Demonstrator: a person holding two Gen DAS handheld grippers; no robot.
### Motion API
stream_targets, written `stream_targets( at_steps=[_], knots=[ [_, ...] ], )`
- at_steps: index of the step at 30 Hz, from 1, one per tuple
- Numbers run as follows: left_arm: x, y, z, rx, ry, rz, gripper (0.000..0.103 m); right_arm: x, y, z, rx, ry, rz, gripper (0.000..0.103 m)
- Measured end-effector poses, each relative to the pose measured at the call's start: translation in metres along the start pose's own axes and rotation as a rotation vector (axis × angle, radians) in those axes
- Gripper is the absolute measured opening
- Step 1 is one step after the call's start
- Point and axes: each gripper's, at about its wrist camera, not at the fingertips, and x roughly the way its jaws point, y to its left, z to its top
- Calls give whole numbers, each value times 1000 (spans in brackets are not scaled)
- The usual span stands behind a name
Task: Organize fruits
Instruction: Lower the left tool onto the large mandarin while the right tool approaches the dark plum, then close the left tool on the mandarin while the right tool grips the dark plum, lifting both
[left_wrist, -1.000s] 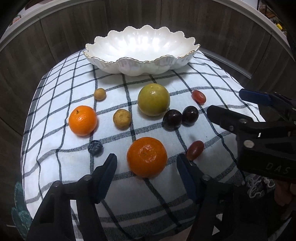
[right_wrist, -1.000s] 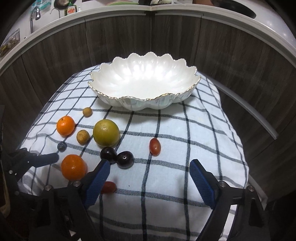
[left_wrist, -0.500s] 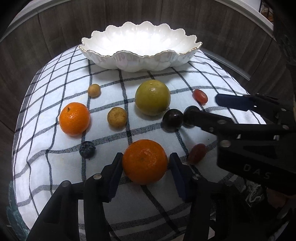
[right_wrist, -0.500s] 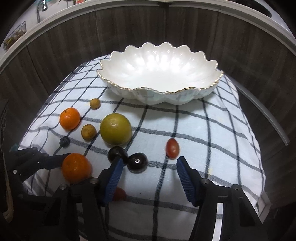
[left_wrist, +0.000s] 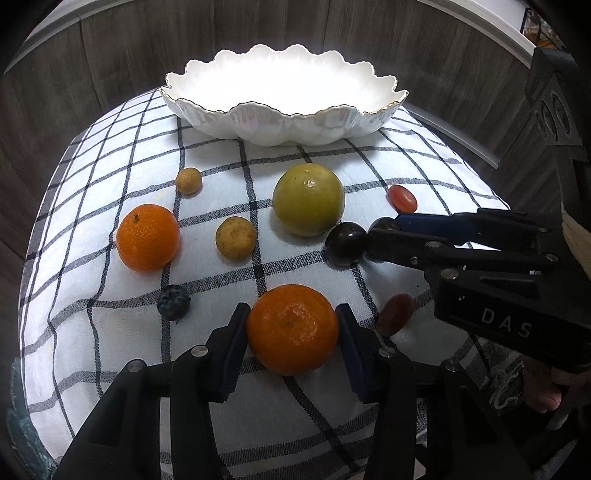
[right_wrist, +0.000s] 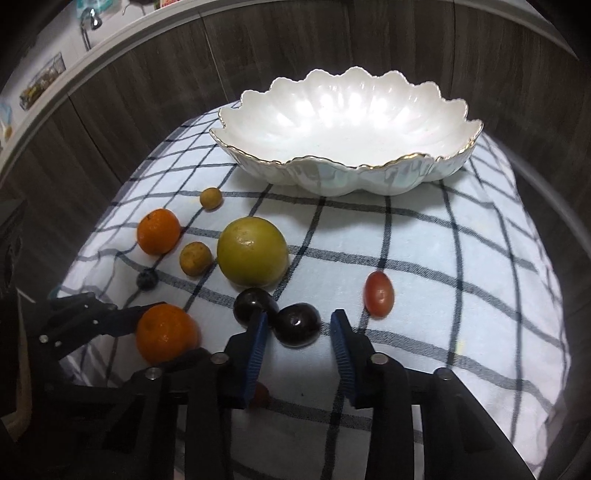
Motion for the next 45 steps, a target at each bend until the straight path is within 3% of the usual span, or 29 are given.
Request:
stream_targets(
  at_steps=[3,17,45],
  knots=[
    [0,0,0,1,0,2,45,1,-3,0,20,1,29,30],
    [-11,-1,-1,-4,-32,12,42,-9,-1,-3,28,-17,11,27],
    [-67,-3,27,-1,-181,67,42,-74,17,15,-11,-169,-17,27]
  ],
)
